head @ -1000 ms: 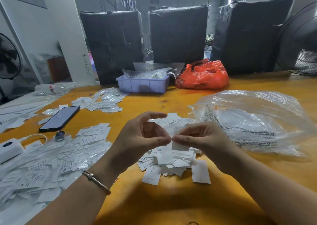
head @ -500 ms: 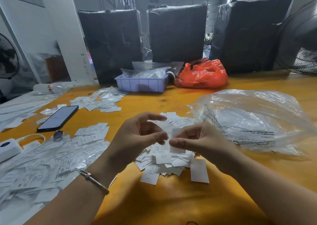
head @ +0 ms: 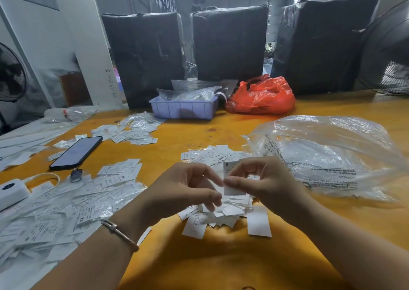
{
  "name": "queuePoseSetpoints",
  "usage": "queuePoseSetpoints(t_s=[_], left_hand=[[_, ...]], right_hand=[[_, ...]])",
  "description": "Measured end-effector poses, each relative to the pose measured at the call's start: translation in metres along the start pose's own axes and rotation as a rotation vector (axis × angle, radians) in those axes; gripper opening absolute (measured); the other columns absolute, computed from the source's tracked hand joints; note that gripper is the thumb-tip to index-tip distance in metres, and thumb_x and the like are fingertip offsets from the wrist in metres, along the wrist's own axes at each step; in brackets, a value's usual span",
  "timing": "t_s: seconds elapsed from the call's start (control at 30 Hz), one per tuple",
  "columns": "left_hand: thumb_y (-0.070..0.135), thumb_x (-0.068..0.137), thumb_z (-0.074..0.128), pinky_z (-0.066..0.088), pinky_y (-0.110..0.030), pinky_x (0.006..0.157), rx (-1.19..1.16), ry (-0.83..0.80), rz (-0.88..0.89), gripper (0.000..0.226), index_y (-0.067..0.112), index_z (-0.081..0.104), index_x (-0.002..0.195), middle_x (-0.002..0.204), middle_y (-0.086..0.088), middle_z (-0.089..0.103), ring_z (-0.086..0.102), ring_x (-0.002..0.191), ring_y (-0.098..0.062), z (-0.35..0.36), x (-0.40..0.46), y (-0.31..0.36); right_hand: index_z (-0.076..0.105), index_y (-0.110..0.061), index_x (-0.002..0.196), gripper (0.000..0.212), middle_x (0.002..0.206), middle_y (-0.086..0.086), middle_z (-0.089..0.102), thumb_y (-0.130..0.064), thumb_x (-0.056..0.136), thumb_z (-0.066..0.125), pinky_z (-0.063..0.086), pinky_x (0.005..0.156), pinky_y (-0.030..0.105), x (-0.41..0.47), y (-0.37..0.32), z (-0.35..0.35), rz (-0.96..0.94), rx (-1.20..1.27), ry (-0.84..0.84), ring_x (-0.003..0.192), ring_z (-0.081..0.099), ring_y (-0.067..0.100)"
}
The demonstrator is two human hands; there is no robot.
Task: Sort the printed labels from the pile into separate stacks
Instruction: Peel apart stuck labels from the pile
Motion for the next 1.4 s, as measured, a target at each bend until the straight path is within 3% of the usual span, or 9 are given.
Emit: queuePoseSetpoints(t_s=[0.17, 0.3, 0.4, 0.53, 0.6, 0.77, 0.87, 1.03, 1.4], left_hand=[[0.011, 0.085, 0.072, 0.052, -0.02, 0.06, 0.036, 0.052, 0.043, 0.014, -0.003, 0.072, 0.086, 0.074, -0.014, 0.074, 0.07, 0.065, -0.021, 0.0, 0.001, 0.001], [0.014, 0.08, 0.075, 0.053, -0.023, 0.061, 0.0, 0.108, 0.081, 0.014, 0.0, 0.072, 0.081, 0.071, -0.013, 0.073, 0.069, 0.063, -0.021, -0.002, 0.002, 0.0], [0.029, 0.071, 0.078, 0.053, -0.041, 0.067, -0.003, 0.175, 0.097, 0.024, 0.007, 0.072, 0.077, 0.071, -0.011, 0.073, 0.069, 0.065, -0.022, -0.006, 0.001, -0.001], [0.032, 0.069, 0.08, 0.056, -0.03, 0.063, -0.016, 0.187, 0.13, 0.023, 0.012, 0.073, 0.077, 0.072, -0.008, 0.073, 0.069, 0.064, -0.019, -0.009, 0.002, -0.002], [0.032, 0.069, 0.081, 0.055, -0.024, 0.063, -0.027, 0.183, 0.152, 0.023, 0.012, 0.073, 0.077, 0.072, -0.009, 0.073, 0.068, 0.064, -0.019, -0.009, 0.002, -0.002], [0.031, 0.068, 0.082, 0.057, -0.027, 0.064, -0.011, 0.199, 0.176, 0.023, 0.012, 0.073, 0.077, 0.071, -0.009, 0.072, 0.068, 0.064, -0.019, -0.01, 0.002, -0.002], [0.032, 0.066, 0.082, 0.057, -0.027, 0.063, -0.003, 0.212, 0.184, 0.027, 0.009, 0.072, 0.078, 0.071, -0.009, 0.072, 0.068, 0.064, -0.019, -0.01, 0.002, -0.002], [0.033, 0.066, 0.08, 0.058, -0.044, 0.066, 0.073, 0.248, 0.2, 0.033, 0.005, 0.072, 0.08, 0.07, -0.009, 0.072, 0.068, 0.064, -0.02, -0.009, 0.001, -0.001], [0.034, 0.066, 0.08, 0.057, -0.048, 0.067, 0.111, 0.287, 0.22, 0.033, 0.005, 0.071, 0.079, 0.069, -0.008, 0.072, 0.068, 0.064, -0.024, -0.009, 0.001, 0.0]], right_hand=[[0.075, -0.012, 0.07, 0.012, 0.064, -0.006, 0.067, -0.023, 0.074, 0.079, 0.047, 0.06, 0.023, 0.0, 0.001, 0.0, -0.027, -0.075, 0.004, 0.064, 0.058, 0.007], [0.076, -0.015, 0.081, 0.02, 0.08, -0.001, 0.074, -0.033, 0.073, 0.074, 0.055, 0.068, 0.022, 0.0, 0.002, -0.005, 0.026, 0.135, 0.073, 0.078, 0.069, 0.013], [0.072, -0.014, 0.099, 0.024, 0.086, 0.005, 0.074, -0.009, 0.075, 0.075, 0.056, 0.07, 0.024, 0.0, 0.003, -0.01, 0.031, 0.266, 0.151, 0.076, 0.071, 0.019], [0.048, -0.017, 0.128, 0.065, 0.087, 0.011, 0.073, 0.011, 0.074, 0.072, 0.056, 0.066, 0.025, 0.001, 0.003, -0.013, 0.05, 0.366, 0.207, 0.068, 0.071, 0.028], [0.049, -0.014, 0.122, 0.058, 0.085, 0.012, 0.073, 0.014, 0.075, 0.069, 0.054, 0.063, 0.025, 0.001, 0.001, -0.016, 0.03, 0.374, 0.233, 0.067, 0.07, 0.025], [0.071, -0.01, 0.076, 0.02, 0.074, 0.004, 0.071, 0.01, 0.078, 0.067, 0.048, 0.059, 0.016, 0.0, -0.008, -0.019, -0.056, 0.362, 0.28, 0.069, 0.064, 0.008], [0.074, -0.014, 0.075, 0.017, 0.074, 0.004, 0.073, 0.001, 0.081, 0.067, 0.046, 0.057, 0.012, -0.001, -0.012, -0.021, -0.082, 0.385, 0.305, 0.066, 0.063, 0.004], [0.077, -0.021, 0.073, 0.013, 0.073, 0.002, 0.073, -0.013, 0.074, 0.066, 0.045, 0.054, 0.015, -0.002, -0.016, -0.023, -0.097, 0.374, 0.291, 0.063, 0.058, 0.004], [0.076, -0.018, 0.081, 0.02, 0.077, 0.002, 0.074, -0.001, 0.083, 0.068, 0.046, 0.059, 0.014, -0.002, -0.014, -0.022, -0.149, 0.195, 0.297, 0.068, 0.063, 0.005]])
Point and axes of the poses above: each hand's wrist, its own x-axis towards the middle knuckle, its own z-axis out of the palm, y = z × x, the point moved 3 cm from there along x, towards the middle knuckle
